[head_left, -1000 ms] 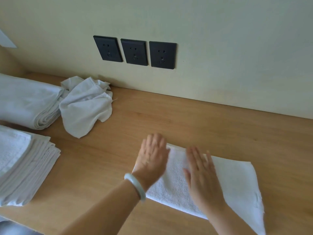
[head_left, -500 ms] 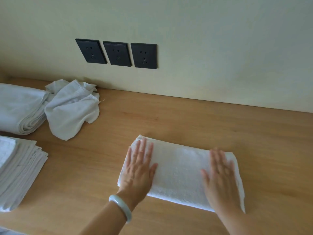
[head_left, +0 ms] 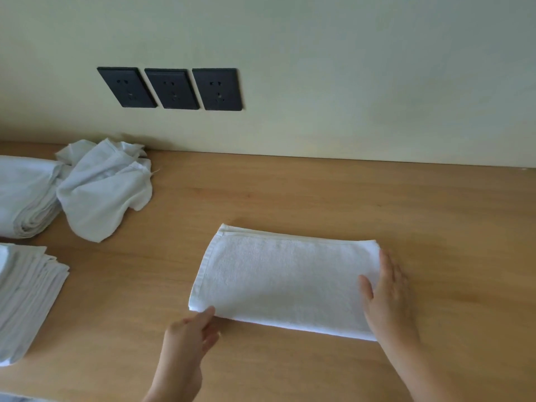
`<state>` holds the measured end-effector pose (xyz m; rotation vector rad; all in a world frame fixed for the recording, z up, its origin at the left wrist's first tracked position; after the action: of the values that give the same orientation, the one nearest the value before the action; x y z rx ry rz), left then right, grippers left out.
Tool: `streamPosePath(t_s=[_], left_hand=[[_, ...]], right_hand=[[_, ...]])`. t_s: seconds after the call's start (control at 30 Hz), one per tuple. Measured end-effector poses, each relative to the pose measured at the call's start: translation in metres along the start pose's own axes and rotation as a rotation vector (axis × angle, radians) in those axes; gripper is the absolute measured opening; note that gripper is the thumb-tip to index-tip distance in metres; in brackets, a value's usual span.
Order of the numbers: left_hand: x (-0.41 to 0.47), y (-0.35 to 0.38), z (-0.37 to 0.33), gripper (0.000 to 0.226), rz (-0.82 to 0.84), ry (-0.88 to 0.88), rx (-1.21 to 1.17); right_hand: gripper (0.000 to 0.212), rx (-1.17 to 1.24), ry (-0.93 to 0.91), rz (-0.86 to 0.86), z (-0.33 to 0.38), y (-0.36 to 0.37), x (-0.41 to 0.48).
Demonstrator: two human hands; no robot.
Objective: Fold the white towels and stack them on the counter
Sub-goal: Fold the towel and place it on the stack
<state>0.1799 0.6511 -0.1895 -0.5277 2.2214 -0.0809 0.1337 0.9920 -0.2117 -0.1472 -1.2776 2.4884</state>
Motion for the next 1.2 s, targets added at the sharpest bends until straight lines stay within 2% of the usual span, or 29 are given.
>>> streamPosePath(t_s=[0.07, 0.2, 0.27, 0.4, 0.47, 0.6, 0.67, 0.73, 0.83, 0.9, 1.07, 1.2], left_hand=[[-0.007, 0.009, -0.004, 0.016, 0.035, -0.055, -0.197], [0.003, 0.03, -0.027, 0.021, 0.163, -0.13, -0.276], [0.011, 0.031, -0.039, 0.022, 0.186, -0.124, -0.234], [0.033, 0.029, -0.054, 0.019, 0.074, 0.033, -0.105], [0.039, 0.033, -0.056, 0.019, 0.099, -0.01, -0.082], [0.055, 0.025, -0.08, 0.021, 0.265, -0.132, 0.079], [0.062, 0.021, -0.095, 0.039, 0.352, -0.151, 0.179], [0.066, 0.026, -0.109, 0.052, 0.371, -0.115, 0.289], [0.059, 0.042, -0.125, 0.051, 0.352, -0.021, 0.502], [0.049, 0.045, -0.133, 0.049, 0.363, 0.059, 0.578], [0.01, 0.01, -0.144, 0.034, 0.324, 0.214, 0.466], [-0.012, -0.039, -0.148, 0.042, 0.21, 0.271, 0.357]], right_hand=[[0.062, 0.075, 0.213, -0.006, -0.005, -0.01, 0.003], [0.063, 0.204, 0.546, 0.103, -0.016, -0.017, 0.016], [0.056, 0.28, 0.623, 0.174, -0.014, -0.017, 0.022], [0.04, 0.404, 0.729, 0.313, -0.011, -0.012, 0.028], [0.034, 0.469, 0.762, 0.379, -0.008, -0.012, 0.027], [0.025, 0.66, 0.684, 0.39, 0.006, -0.027, 0.027], [0.024, 0.687, 0.584, 0.392, 0.017, -0.038, 0.028], [0.021, 0.693, 0.5, 0.379, 0.027, -0.046, 0.029], [0.013, 0.658, 0.407, 0.323, 0.04, -0.061, 0.034], [0.016, 0.642, 0.364, 0.294, 0.047, -0.074, 0.039], [0.016, 0.674, 0.263, 0.304, 0.075, -0.101, 0.051], [0.019, 0.718, 0.203, 0.34, 0.109, -0.103, 0.057]])
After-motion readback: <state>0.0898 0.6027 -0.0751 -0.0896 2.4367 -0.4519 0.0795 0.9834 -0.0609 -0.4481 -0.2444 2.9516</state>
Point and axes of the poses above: each hand's wrist, its own x-axis towards the middle knuckle, its own y-axis out of the palm, z = x × y, the point moved 4 cm from there along x, towards the middle knuckle, and after that the axes turned 10 degrees about x, right-handed, at the moved point
